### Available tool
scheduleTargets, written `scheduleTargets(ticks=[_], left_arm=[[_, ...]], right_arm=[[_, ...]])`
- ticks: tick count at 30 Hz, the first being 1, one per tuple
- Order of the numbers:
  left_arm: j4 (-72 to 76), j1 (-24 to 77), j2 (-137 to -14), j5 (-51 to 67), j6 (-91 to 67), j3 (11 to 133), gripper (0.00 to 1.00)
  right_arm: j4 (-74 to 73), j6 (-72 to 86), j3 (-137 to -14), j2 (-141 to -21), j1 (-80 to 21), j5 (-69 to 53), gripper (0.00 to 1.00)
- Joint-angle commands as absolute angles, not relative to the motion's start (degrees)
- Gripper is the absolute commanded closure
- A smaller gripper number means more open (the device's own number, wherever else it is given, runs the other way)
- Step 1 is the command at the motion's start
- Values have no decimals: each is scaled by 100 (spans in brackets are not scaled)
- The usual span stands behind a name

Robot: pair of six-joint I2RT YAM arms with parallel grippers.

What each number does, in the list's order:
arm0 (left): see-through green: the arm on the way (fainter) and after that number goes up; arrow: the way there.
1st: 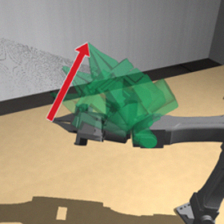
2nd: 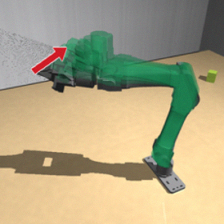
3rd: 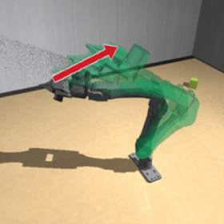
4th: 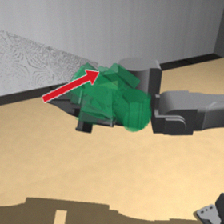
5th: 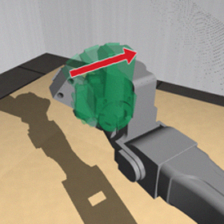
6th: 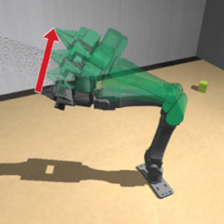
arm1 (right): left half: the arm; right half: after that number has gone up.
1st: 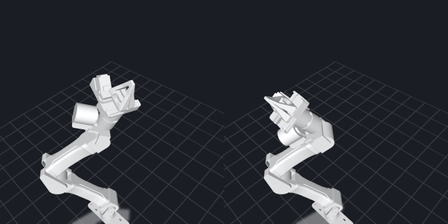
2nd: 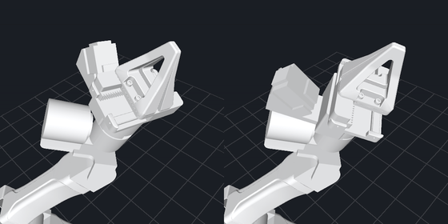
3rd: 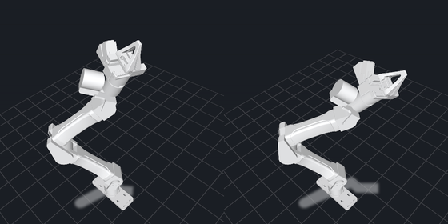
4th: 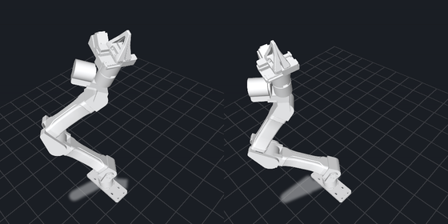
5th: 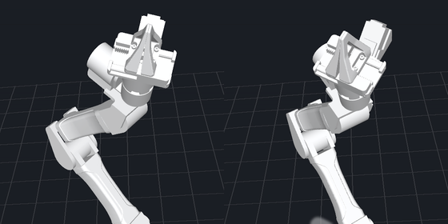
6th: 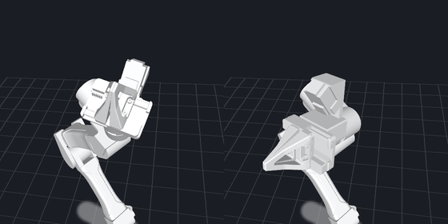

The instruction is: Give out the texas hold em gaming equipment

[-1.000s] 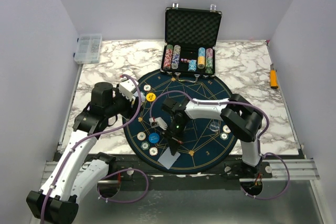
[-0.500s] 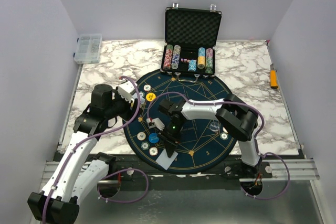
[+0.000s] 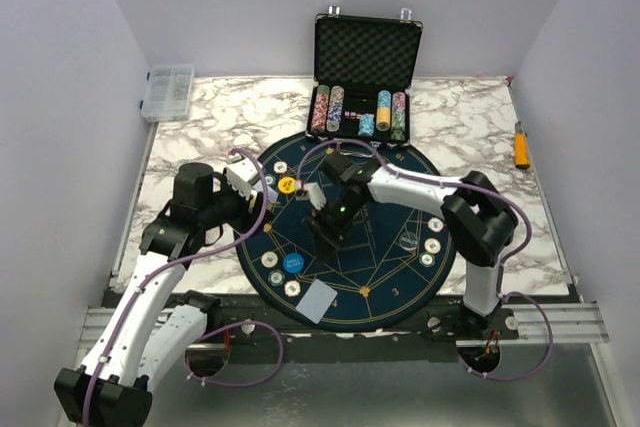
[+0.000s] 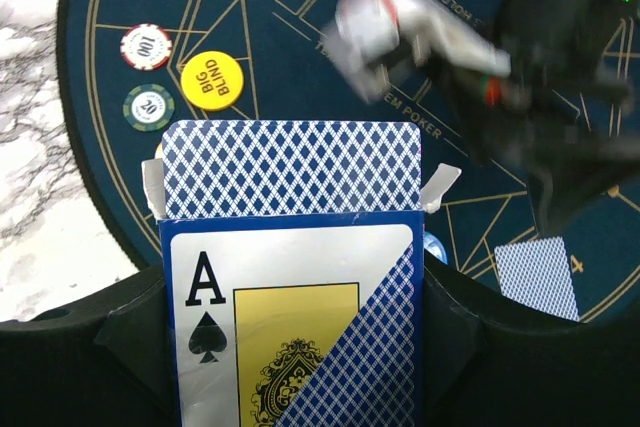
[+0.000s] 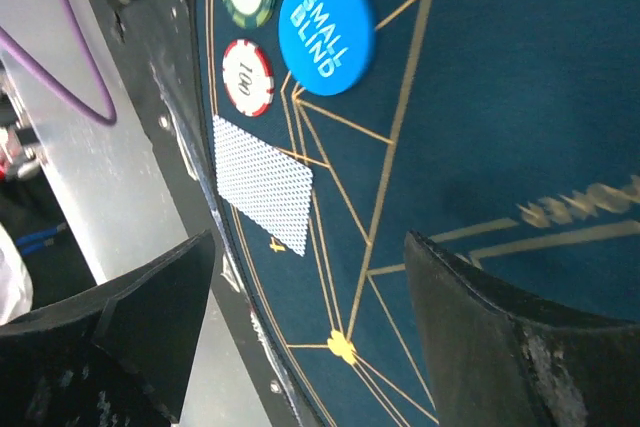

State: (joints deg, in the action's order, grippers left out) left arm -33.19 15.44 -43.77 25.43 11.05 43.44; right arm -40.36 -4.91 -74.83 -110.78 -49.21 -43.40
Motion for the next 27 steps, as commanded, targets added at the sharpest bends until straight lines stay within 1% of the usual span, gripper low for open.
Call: scheduleTargets(ticks=[1, 3, 5, 8, 12, 18, 20, 23, 27], left_arm=[[-3328, 1558, -4224, 3202, 1838, 4256, 100], [-3339, 1650, -4199, 3200, 2151, 4220, 100], [-3357, 1740, -4214, 3140, 2389, 4201, 100], [-3405, 1836, -4292, 3131, 2609, 4266, 100], [-3444, 2111, -4441, 3047, 2780, 4324, 100], [-3437, 2553, -4563, 2766, 2797, 4385, 100], [-3417, 2601, -4614, 2730, 2733, 4444, 100], [-3385, 2601, -4655, 2691, 2645, 4529, 100], [-3353, 2602, -4693, 2618, 2601, 4577, 100]], right_arm=[[-3589, -118, -7774, -10303, -4313, -4621, 18], [-2723, 576, -7676, -9970, -4159, -4878, 11], [-1872, 1227, -7675, -9787, -4157, -5063, 7], [-1320, 2114, -7904, -9904, -4155, -5445, 5], [-361, 3077, -7806, -10107, -4165, -5760, 3], [211, 3672, -7854, -10469, -4197, -5878, 1], [139, 3625, -7862, -10556, -4238, -5809, 2], [19, 3498, -7818, -10651, -4254, -5832, 7], [-650, 3086, -7927, -10762, -4249, -5839, 19]])
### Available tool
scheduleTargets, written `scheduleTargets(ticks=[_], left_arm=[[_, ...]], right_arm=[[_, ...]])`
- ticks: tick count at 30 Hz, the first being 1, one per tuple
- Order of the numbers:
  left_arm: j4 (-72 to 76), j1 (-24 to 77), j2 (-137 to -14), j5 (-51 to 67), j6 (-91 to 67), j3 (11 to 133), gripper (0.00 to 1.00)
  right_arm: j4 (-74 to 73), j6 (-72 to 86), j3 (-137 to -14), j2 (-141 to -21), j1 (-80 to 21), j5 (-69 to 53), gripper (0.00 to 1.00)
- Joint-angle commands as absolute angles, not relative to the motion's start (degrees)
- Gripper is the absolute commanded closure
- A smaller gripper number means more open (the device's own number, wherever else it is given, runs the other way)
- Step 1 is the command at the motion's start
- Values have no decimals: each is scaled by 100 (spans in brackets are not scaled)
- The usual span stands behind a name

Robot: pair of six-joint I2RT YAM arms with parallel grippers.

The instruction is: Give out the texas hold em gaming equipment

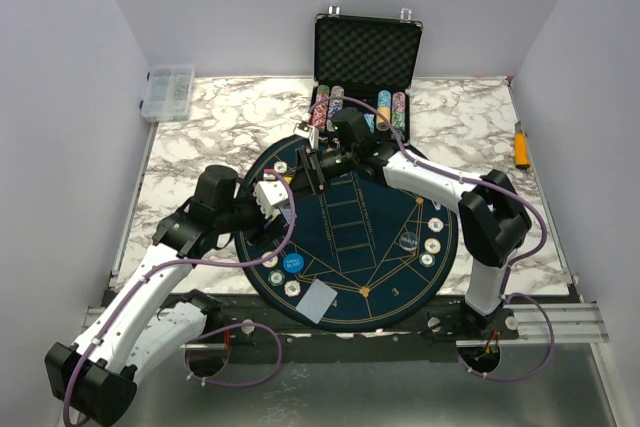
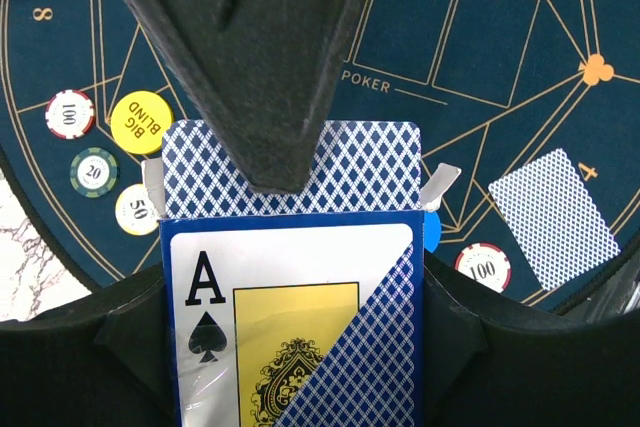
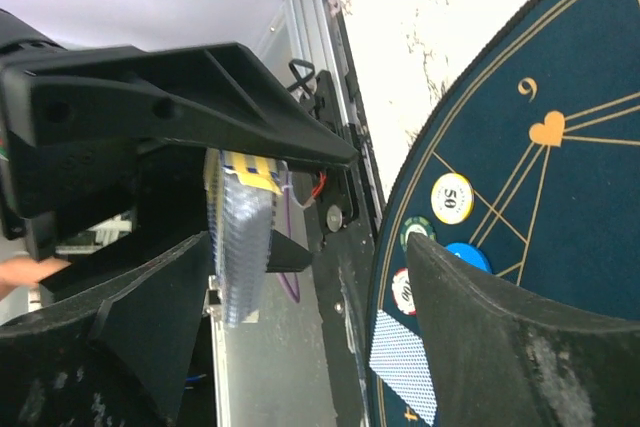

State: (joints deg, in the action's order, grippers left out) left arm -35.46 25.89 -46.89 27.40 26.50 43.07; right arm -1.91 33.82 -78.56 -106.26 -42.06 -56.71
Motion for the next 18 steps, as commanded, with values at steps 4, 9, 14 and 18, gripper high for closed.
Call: scheduleTargets(ticks=[4, 9, 14, 18], left_arm=[[-3357, 2588, -4692, 2558, 2605, 4569, 100], [-3344, 2575, -4667, 2545, 2602, 4466, 100], [-3324, 2575, -4684, 2603, 2544, 4436, 100], [-3313, 2575, -4750, 2608, 2582, 4499, 100]], right_arm=[[-1170, 2707, -8050, -10763, -4182, -5697, 36], [-1417, 2474, -8010, -10650, -3920, -5737, 48], [-1306, 2420, -8007, -10465, -3876, -6056, 46], [-554, 3026, -7828, -10326, -3895, -6375, 25]])
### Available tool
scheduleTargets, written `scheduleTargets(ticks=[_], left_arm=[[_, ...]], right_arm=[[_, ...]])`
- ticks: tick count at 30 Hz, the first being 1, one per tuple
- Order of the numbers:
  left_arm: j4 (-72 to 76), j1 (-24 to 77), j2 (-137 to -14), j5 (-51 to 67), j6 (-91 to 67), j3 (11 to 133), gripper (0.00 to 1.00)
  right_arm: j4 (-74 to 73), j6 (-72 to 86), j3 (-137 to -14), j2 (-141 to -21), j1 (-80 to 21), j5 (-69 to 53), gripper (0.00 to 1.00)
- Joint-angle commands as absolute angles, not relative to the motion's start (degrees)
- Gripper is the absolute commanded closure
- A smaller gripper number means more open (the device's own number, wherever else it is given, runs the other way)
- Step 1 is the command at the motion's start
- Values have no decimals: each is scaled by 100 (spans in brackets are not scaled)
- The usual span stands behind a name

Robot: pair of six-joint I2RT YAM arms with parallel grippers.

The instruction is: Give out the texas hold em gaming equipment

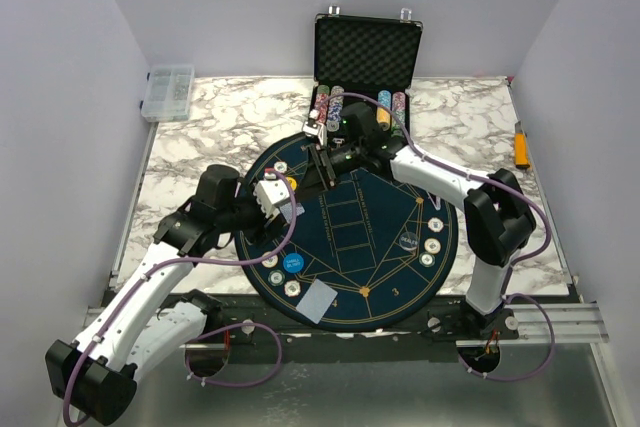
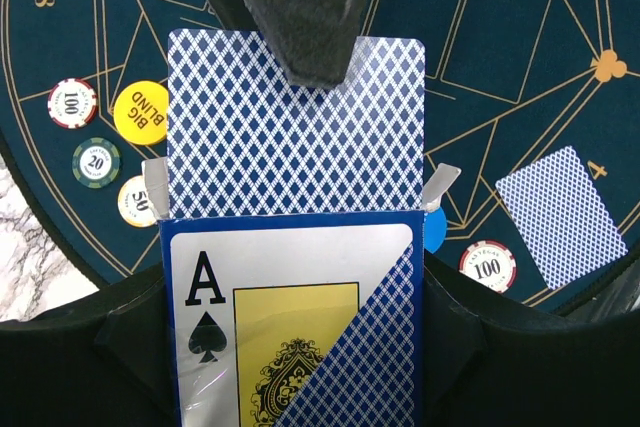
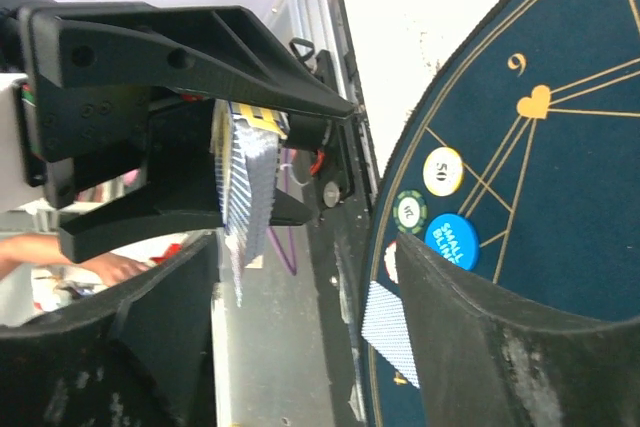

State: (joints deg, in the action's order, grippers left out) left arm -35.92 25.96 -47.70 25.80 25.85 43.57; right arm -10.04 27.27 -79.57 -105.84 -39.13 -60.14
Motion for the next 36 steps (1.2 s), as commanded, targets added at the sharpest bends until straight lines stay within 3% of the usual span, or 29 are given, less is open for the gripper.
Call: scheduleTargets(ticks=[1, 4, 7, 16, 24, 29, 36], left_arm=[[-3313, 2575, -4755, 2630, 2599, 4519, 100], [-3311, 2584, -4805, 2641, 2575, 4574, 100], [-3312, 2584, -4843, 2606, 2543, 4647, 100], [-3313, 2472, -4601, 2565, 2529, 4404, 100], [-3304, 2361, -4429, 2549, 2547, 4186, 100], [-3303, 2247, -4408, 2541, 2515, 4161, 100], [-3242, 1892, -4386, 2479, 2293, 4172, 100]], right_arm=[[-378, 3158, -7782, -10325, -3922, -6400, 22], [-339, 3255, -7894, -10489, -4062, -6378, 21], [-398, 3237, -8013, -10695, -4172, -6323, 26], [-1314, 2688, -8206, -10762, -4077, -6162, 62], [-1378, 2700, -8121, -10661, -3820, -6275, 76], [-1360, 2726, -8094, -10568, -3686, -6403, 97], [-599, 3407, -7468, -10179, -3133, -6470, 99]])
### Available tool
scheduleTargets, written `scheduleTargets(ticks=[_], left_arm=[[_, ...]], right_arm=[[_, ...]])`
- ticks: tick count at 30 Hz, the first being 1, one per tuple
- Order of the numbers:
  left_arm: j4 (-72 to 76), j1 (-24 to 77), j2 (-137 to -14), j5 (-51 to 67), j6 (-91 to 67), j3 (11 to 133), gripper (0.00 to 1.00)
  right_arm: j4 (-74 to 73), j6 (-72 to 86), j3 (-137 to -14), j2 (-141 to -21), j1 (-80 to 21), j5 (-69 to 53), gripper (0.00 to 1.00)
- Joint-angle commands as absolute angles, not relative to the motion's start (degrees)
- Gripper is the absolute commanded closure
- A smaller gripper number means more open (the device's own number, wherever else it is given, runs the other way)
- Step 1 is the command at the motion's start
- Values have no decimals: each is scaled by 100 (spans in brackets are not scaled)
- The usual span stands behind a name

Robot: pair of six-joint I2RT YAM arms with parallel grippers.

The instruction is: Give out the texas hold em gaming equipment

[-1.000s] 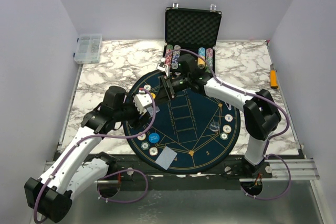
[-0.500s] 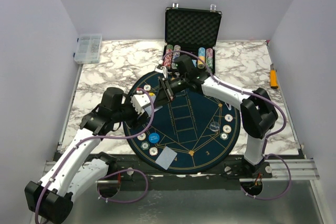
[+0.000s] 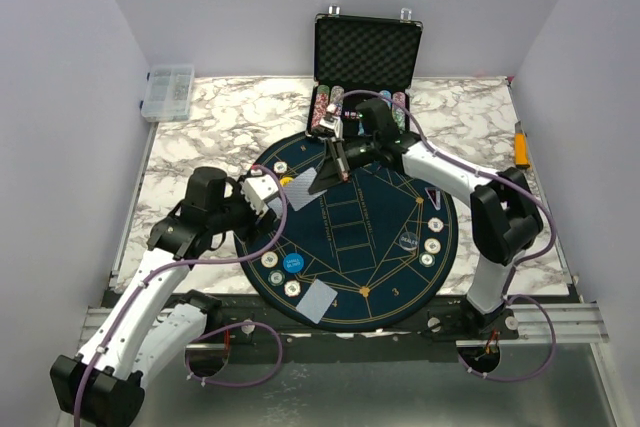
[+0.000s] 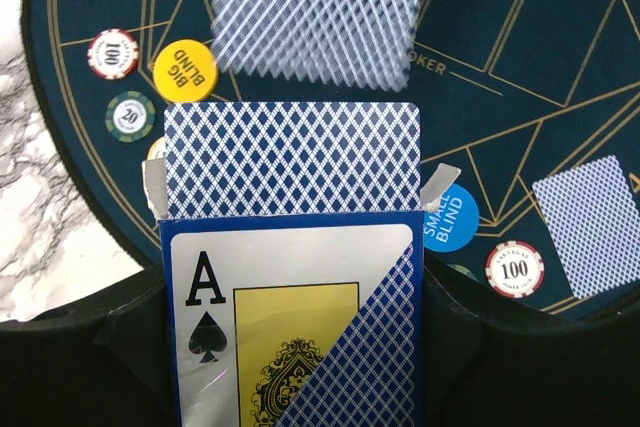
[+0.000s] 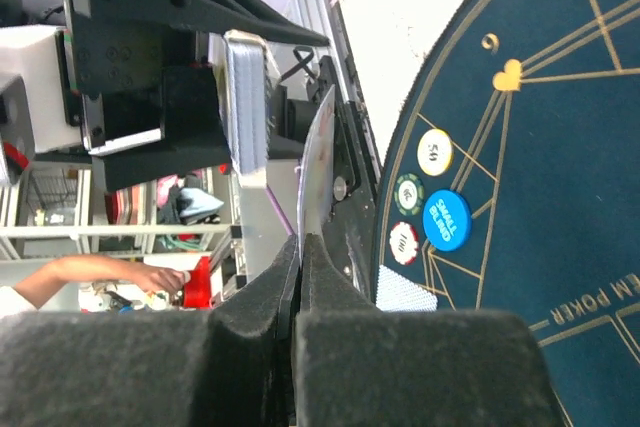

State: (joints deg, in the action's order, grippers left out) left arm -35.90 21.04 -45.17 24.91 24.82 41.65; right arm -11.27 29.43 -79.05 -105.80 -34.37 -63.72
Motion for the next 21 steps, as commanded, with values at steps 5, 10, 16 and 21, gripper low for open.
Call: scheduleTargets(ticks=[5, 10, 16, 21], left_arm=[[-3138, 1452, -4513, 2524, 1890, 4394, 100], [-3129, 938, -4781, 2692, 1613, 4738, 100], [-3128, 546, -4955, 2831, 1591, 4930, 100], [-3118, 434, -4966, 2892, 1592, 4888, 100]], right_arm=[[664, 4123, -6794, -10303, -3115, -6168, 99], [447, 3649, -7213, -11141, -3449, -5902, 99], [312, 3340, -7655, -11836, -3844, -5020, 99], [860, 3841, -7724, -12201, -4104, -4472, 99]])
